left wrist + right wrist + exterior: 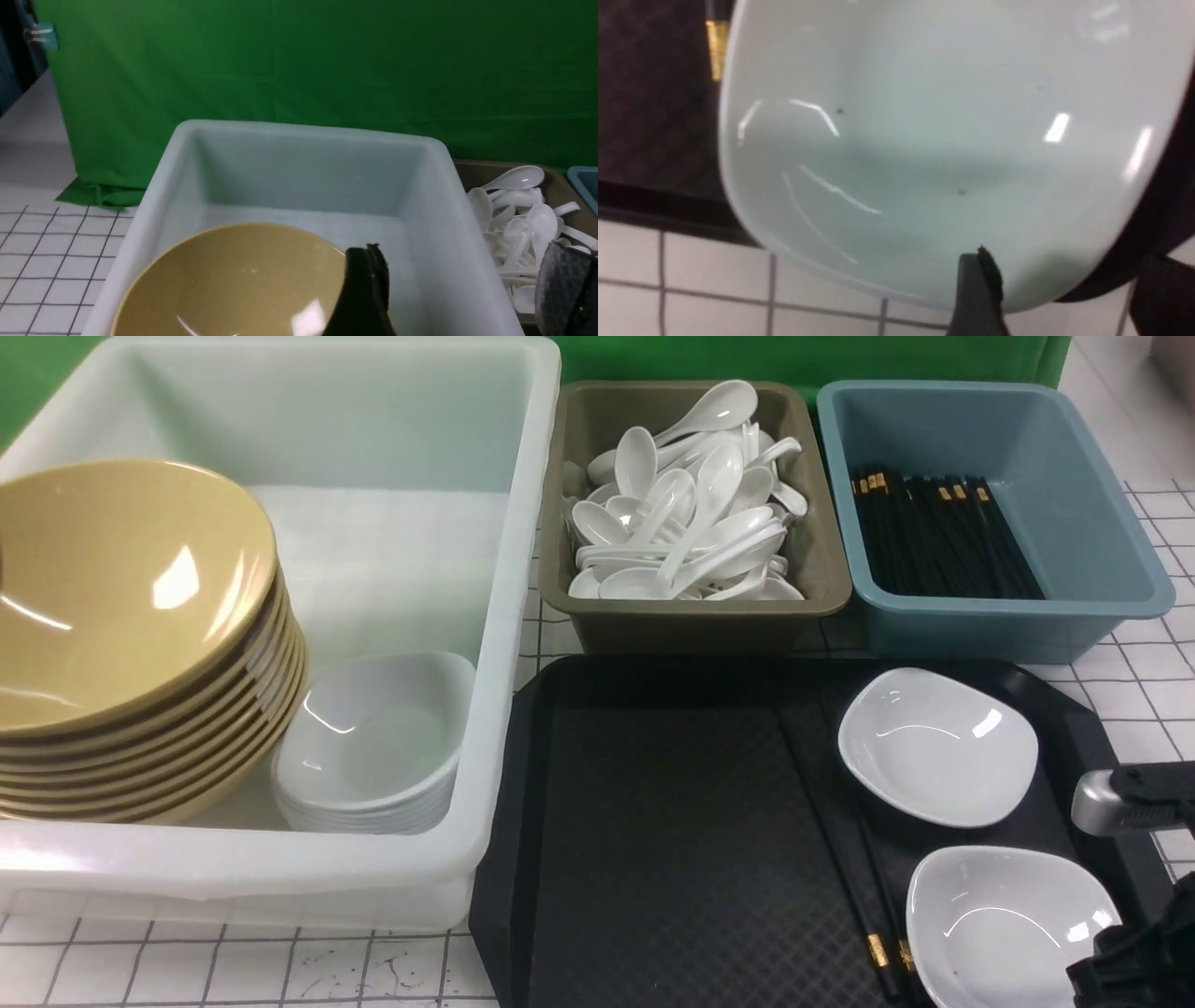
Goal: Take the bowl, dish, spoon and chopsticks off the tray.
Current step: Use the right arm to grab the plate, then use the right arm to put the plate into the large storage box on the left
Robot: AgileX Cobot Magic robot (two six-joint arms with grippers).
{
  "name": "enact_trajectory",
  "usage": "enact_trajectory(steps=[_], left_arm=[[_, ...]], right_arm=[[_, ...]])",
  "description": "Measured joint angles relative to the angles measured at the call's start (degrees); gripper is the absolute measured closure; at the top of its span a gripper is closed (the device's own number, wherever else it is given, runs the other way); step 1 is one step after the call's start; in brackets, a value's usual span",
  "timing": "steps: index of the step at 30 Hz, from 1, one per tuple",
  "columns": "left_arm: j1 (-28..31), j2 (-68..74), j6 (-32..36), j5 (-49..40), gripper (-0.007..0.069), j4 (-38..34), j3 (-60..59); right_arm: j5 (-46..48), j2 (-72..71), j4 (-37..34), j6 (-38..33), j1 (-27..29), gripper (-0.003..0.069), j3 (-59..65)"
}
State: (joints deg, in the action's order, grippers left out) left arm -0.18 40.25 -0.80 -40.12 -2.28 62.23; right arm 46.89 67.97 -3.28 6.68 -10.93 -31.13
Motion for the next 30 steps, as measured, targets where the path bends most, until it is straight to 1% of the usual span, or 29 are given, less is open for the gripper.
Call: enact_trajectory(steps=[3, 5, 8, 11, 13, 16, 17, 18, 19, 20, 21, 23, 25, 27, 30], left_arm=[[-0.3, -2.2, 0.3, 2.3, 0.0243, 1.9, -4.8], [-0.3, -3.0, 0.3, 3.9, 0.0256, 2.3, -7.5], [-0.3, -3.4, 0.3, 6.6, 0.0277, 2.7, -11.1], [-0.3, -3.4, 0.3, 8.1, 0.0291, 2.7, -12.6], [-0.3, -3.4, 0.3, 9.2, 0.0306, 2.7, -13.5], [-0.3, -3.4, 0.3, 11.5, 0.0344, 2.7, -14.7], [-0.3, -3.4, 0.3, 11.9, 0.0354, 2.7, -15.0], [-0.3, -3.4, 0.3, 13.0, 0.0370, 2.7, -15.9], [-0.3, -3.4, 0.3, 13.5, 0.0377, 2.7, -16.3], [-0.3, -3.4, 0.3, 13.8, 0.0379, 2.7, -16.4], [-0.3, -3.4, 0.3, 15.1, 0.0403, 2.7, -18.0], [-0.3, -3.4, 0.3, 15.9, 0.0424, 2.3, -19.1], [-0.3, -3.4, 0.3, 17.5, 0.0457, 1.7, -20.5], [-0.3, -3.4, 0.3, 18.8, 0.0486, 1.3, -21.6], [-0.3, -3.4, 0.3, 20.2, 0.0546, 1.1, -22.9]], right_arm=[[-3.5, 0.4, 0.4, 2.6, 0.0, 0.0195, 1.1], [-5.9, 1.2, -1.5, 2.7, 0.0, 0.0195, 1.6], [-9.3, 3.6, -6.4, 2.1, 0.0, 0.0197, 2.1], [-11.3, 5.4, -7.9, 1.9, 0.0, 0.0213, 2.2], [-13.4, 6.9, -8.3, 1.6, 0.0, 0.0253, 2.2], [-17.5, 7.3, -8.8, 0.5, 0.0, 0.0382, 2.2], [-18.0, 7.3, -8.9, 0.3, 0.0, 0.0408, 2.2], [-19.0, 7.3, -9.1, -1.5, 0.0, 0.0470, 2.1], [-19.2, 7.3, -9.4, -2.2, 0.0, 0.0492, 1.8], [-19.2, 7.3, -9.4, -2.7, 0.0, 0.0503, 1.6], [-18.5, 6.5, -9.7, -4.3, 0.0, 0.0523, 0.1], [-16.7, 5.2, -9.7, -5.5, -0.1, 0.0540, -1.6], [-13.7, 2.4, -9.1, -6.7, -1.0, 0.0575, -5.1], [-11.8, 0.1, -8.5, -7.1, -2.2, 0.0580, -8.6], [-9.6, -3.1, -8.2, -7.1, -5.7, 0.0580, -16.9]])
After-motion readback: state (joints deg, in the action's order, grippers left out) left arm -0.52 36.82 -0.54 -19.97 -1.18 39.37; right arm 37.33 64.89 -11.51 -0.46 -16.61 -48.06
